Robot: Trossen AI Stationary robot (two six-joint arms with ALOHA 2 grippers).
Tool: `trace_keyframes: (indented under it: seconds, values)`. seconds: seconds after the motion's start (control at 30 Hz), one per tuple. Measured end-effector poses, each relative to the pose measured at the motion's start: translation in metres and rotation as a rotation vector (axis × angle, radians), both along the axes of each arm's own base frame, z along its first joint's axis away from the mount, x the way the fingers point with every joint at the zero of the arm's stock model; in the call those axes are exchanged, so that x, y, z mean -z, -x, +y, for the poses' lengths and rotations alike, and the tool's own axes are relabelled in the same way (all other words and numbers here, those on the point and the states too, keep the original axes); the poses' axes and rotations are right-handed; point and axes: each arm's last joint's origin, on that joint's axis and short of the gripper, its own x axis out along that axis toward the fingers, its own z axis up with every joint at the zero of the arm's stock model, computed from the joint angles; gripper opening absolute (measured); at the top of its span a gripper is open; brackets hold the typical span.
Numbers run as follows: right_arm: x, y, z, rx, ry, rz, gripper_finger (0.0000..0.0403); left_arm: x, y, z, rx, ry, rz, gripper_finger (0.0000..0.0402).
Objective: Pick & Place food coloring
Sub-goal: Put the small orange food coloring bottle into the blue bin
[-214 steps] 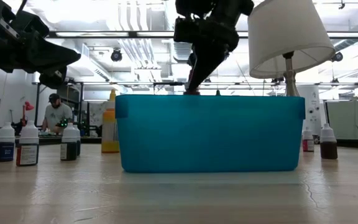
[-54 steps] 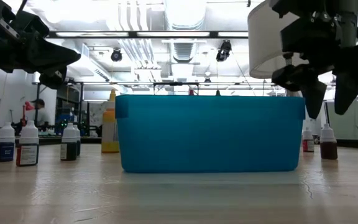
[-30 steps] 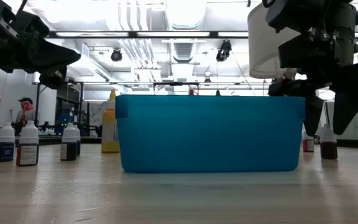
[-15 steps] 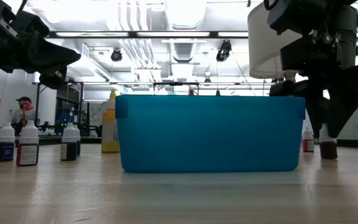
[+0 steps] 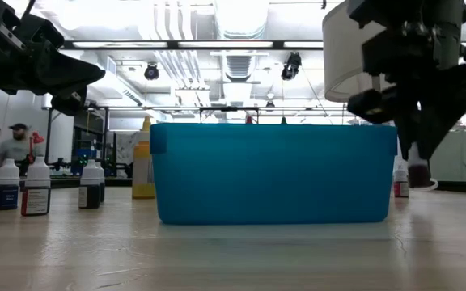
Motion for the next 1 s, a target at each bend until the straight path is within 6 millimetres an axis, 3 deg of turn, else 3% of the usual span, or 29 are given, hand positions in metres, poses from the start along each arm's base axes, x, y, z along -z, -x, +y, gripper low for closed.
trace_keyframes:
  seconds: [0.53, 1.0]
  values:
    - [-0.07, -0.03, 0.005, 0.0, -0.011, -0.112, 0.0046, 0.0, 0.0, 0.0, 0.0, 0.0, -0.001, 0.0]
    - [-0.084, -0.076, 0.014, -0.07, 0.045, -0.128, 0.0047, 0.0, 0.0, 0.0, 0.0, 0.0, -0.001, 0.0]
